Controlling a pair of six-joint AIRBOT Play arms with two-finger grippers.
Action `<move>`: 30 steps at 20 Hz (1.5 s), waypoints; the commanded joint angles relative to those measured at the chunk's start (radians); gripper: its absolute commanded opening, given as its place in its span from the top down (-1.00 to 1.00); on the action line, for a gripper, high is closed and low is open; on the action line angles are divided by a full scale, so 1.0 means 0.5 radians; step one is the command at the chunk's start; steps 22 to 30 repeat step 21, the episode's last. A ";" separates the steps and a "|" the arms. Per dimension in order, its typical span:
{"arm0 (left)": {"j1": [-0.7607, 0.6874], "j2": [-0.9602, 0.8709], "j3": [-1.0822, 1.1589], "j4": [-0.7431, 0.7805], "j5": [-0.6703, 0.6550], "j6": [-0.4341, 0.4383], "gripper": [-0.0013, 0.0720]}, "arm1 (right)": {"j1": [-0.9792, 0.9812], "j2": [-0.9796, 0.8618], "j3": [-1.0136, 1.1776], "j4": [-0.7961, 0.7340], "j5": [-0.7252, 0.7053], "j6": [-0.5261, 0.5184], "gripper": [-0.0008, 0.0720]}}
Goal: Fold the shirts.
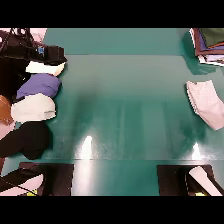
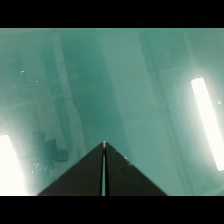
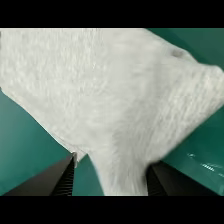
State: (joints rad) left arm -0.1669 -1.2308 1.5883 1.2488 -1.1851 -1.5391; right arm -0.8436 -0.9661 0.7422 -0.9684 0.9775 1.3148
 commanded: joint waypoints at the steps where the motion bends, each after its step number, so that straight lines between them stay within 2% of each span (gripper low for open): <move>1: -0.002 0.002 0.000 0.004 -0.027 0.057 0.91 | -0.047 0.008 0.180 -0.323 0.323 0.012 -0.42; 3: -0.002 0.002 0.000 0.005 -0.041 0.057 0.91 | -0.123 0.046 0.305 -0.257 0.394 0.049 -0.42; 6: -0.002 0.001 0.000 0.002 -0.006 0.056 0.91 | -0.040 0.156 0.382 0.095 0.413 0.047 -0.42; 8: -0.002 0.002 0.000 0.000 -0.002 0.055 0.91 | 0.167 0.234 0.381 0.213 0.404 0.047 -0.42; 11: -0.002 0.002 0.000 0.000 -0.001 0.054 0.91 | 0.628 0.305 0.381 0.214 0.357 0.047 -0.39; 12: -0.002 0.002 0.000 -0.001 -0.001 0.055 0.91 | 0.787 0.317 0.381 0.208 0.331 0.046 -0.25; 13: -0.002 0.002 0.000 0.000 -0.002 0.055 0.91 | 0.937 0.317 0.382 0.208 0.306 0.047 0.05; 15: -0.002 0.002 0.000 0.000 -0.001 0.055 0.91 | 1.228 0.316 0.382 0.201 0.238 0.044 0.87; 16: -0.002 0.002 0.000 0.000 -0.001 0.055 0.91 | 1.341 0.315 0.381 0.202 0.192 0.043 0.95; 20: -0.002 0.002 0.000 0.000 -0.001 0.055 0.91 | 1.614 0.315 0.381 0.202 0.070 0.043 0.95; 30: -0.002 0.002 0.000 0.000 -0.001 0.055 0.90 | 1.635 0.315 0.381 0.203 0.071 0.043 0.94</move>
